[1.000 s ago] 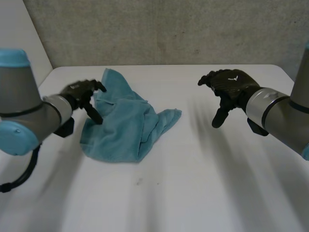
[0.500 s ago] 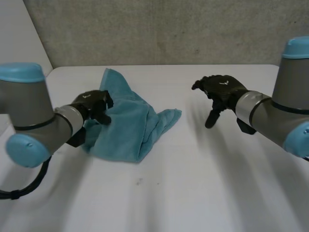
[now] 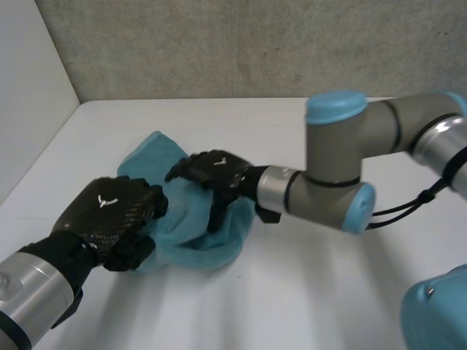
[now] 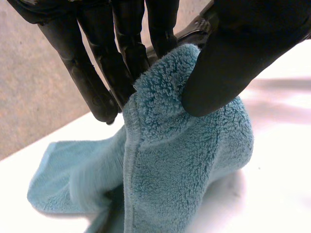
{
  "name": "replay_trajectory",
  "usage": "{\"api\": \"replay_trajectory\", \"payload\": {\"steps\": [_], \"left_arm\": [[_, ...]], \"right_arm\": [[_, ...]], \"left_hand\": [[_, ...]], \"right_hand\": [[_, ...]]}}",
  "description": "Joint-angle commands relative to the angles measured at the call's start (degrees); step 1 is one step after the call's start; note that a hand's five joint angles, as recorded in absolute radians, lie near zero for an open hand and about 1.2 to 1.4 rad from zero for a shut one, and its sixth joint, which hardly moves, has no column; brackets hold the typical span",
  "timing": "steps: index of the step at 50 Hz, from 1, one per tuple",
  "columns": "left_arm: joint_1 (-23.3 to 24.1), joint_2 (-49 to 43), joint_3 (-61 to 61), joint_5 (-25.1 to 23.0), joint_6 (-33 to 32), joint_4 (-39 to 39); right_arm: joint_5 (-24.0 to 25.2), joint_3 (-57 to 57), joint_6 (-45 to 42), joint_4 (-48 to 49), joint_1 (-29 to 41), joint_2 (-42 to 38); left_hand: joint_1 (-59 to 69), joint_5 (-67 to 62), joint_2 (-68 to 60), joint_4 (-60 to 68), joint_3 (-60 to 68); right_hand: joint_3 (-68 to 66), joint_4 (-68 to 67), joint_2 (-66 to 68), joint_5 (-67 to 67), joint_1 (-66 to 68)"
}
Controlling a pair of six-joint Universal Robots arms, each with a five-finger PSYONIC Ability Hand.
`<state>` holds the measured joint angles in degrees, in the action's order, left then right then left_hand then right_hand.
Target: Fold the laundry
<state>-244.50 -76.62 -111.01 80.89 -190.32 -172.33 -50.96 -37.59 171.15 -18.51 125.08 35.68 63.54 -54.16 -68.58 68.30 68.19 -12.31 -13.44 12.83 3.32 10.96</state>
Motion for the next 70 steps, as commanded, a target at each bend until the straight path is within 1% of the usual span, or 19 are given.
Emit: {"api": "replay_trajectory", "payload": {"steps": [1,5,7,12,13,18,21,23,26,31,33,34,38,42,51,55,62,63,70], "left_arm": [[-3.43,-0.72,-0.52,0.15,0.22,1.04],[-7.56,-1.42,1.14,-0.20,0.30,-0.37],[-8.63,-2.47,2.81,-0.29,0.39,-2.30],[-8.45,-7.30,5.80,-0.12,0.22,-7.22],[-8.10,-9.22,7.11,-0.12,0.56,-9.05],[-5.30,-17.22,11.77,0.41,0.83,-13.19],[-4.06,-20.82,13.44,0.76,0.57,-13.90],[-3.18,-23.74,14.59,0.94,0.48,-14.08],[-2.30,-26.11,14.95,1.99,0.13,-13.99],[-1.33,-27.70,14.16,2.96,0.13,-14.08],[-1.24,-27.70,13.98,3.13,0.13,-14.08],[-0.98,-27.53,13.72,3.22,0.13,-13.73],[-0.37,-26.82,12.40,2.87,0.13,-13.47],[0.69,-25.16,10.56,2.87,0.13,-13.38],[1.22,-19.62,5.72,2.78,0.04,-12.85],[1.39,-17.42,3.61,2.70,0.04,-11.62],[1.66,-14.96,0.71,2.78,0.04,-11.18],[1.66,-14.87,0.27,2.78,0.04,-11.18],[1.39,-16.01,-0.17,2.70,0.13,-11.36]], "right_arm": [[-21.32,4.36,-1.60,3.12,2.37,-1.06],[-31.36,3.41,-1.87,4.88,2.10,4.89],[-33.58,1.57,-1.78,5.15,1.40,8.59],[-34.20,-12.13,-3.00,5.85,-3.60,23.00],[-33.94,-17.29,-4.93,6.11,-4.66,28.07],[-34.29,-33.11,-14.49,4.98,-5.02,39.17],[-34.47,-38.79,-18.22,3.83,-5.02,41.92],[-34.38,-48.93,-25.56,-2.98,-5.02,45.42],[-33.42,-51.08,-27.09,-7.30,-4.58,45.44],[-27.98,-49.69,-22.80,-10.24,-2.30,45.00],[-27.44,-48.82,-21.92,-9.62,-2.29,45.00],[-27.17,-45.76,-18.43,-6.83,-2.90,44.74],[-27.08,-42.75,-14.01,-1.29,-7.98,43.51],[-27.34,-41.43,-12.51,3.38,-12.30,40.35],[-26.03,-40.37,-14.25,5.41,-13.37,35.08],[-23.66,-38.09,-17.77,5.50,-12.84,30.68],[-15.76,-34.49,-28.13,5.15,-12.75,25.93],[-14.09,-32.39,-31.80,4.54,-12.32,23.40],[-12.58,-26.14,-36.32,1.82,-7.66,16.00]], "left_hand": [[16.46,-15.84,-11.42,11.70,11.81],[16.46,-15.84,-11.42,11.70,11.81],[16.46,-15.84,-11.42,11.70,11.81],[16.46,-15.84,-11.42,11.70,11.81],[16.46,-15.84,-11.42,11.70,11.81],[16.46,-15.84,-11.42,11.70,11.81],[16.46,-15.84,-11.42,11.70,11.81],[16.46,-15.84,-11.42,11.70,11.81],[16.46,-15.84,-11.42,11.70,11.81],[16.46,-15.84,-11.42,11.70,11.81],[16.46,-15.84,-11.42,11.70,11.81],[16.46,-15.84,-11.42,11.70,11.81],[16.46,-15.84,-11.42,11.70,11.81],[16.46,-15.84,-11.42,11.70,11.81],[16.46,-15.84,-11.42,11.70,11.81],[16.46,-15.84,-11.42,11.70,11.81],[15.97,-15.36,-10.93,11.22,11.33],[15.97,-15.36,-10.93,11.22,11.33],[16.31,-15.70,-11.27,11.55,11.66]], "right_hand": [[-67.62,-66.49,67.10,66.61,68.97],[-67.69,-66.56,67.17,66.68,69.04],[-67.69,-66.56,67.17,66.68,69.04],[-67.69,-66.56,67.17,66.68,69.04],[-67.69,-66.56,67.17,66.68,69.04],[-67.69,-66.56,67.17,66.68,69.04],[-67.69,-66.56,67.17,66.68,69.04],[-67.69,-66.56,67.17,66.68,69.04],[-67.69,-66.56,67.17,66.68,69.04],[-30.17,-29.04,29.65,29.16,31.52],[-25.91,-24.78,25.39,24.90,27.26],[-14.71,-13.58,14.19,13.70,16.06],[2.31,3.44,-2.83,-3.32,-0.96],[2.31,3.44,-2.83,-3.32,-0.96],[-0.60,0.53,0.08,-0.41,1.95],[-1.98,-0.85,1.46,0.97,3.33],[-1.82,-0.68,1.29,0.80,3.16],[-1.48,-0.35,0.96,0.47,2.83],[-1.14,-0.01,0.62,0.13,2.49]]}}
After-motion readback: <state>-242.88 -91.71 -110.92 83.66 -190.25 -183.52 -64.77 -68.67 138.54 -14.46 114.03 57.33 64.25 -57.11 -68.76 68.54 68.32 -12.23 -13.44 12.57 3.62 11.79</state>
